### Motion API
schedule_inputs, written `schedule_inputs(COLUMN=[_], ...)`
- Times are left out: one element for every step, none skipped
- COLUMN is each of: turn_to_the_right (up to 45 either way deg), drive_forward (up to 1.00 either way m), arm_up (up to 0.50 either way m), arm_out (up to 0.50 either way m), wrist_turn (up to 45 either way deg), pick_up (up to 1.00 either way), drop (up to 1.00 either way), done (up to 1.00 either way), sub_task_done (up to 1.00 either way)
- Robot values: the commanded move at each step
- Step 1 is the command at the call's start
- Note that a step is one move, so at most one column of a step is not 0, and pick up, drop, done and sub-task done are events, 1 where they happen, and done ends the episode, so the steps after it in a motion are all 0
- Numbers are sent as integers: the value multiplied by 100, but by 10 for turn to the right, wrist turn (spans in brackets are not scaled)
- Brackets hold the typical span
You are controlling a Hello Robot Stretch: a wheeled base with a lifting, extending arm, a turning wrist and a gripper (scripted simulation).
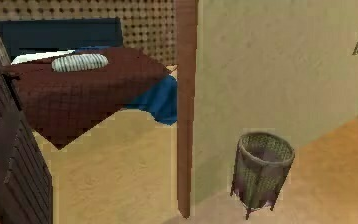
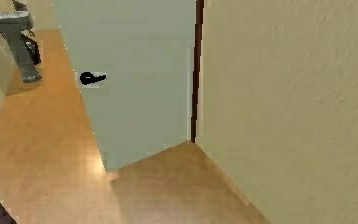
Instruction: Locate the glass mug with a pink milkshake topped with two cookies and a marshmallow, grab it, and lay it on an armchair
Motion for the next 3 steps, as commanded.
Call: schedule_inputs(turn_to_the_right=[-450,-450,-450], drive_forward=[0,0,0], arm_up=[0,0,0], arm_out=[0,0,0], wrist_turn=[0,0,0], pick_up=[0,0,0], drop=[0,0,0], done=[0,0,0], sub_task_done=[0,0,0])
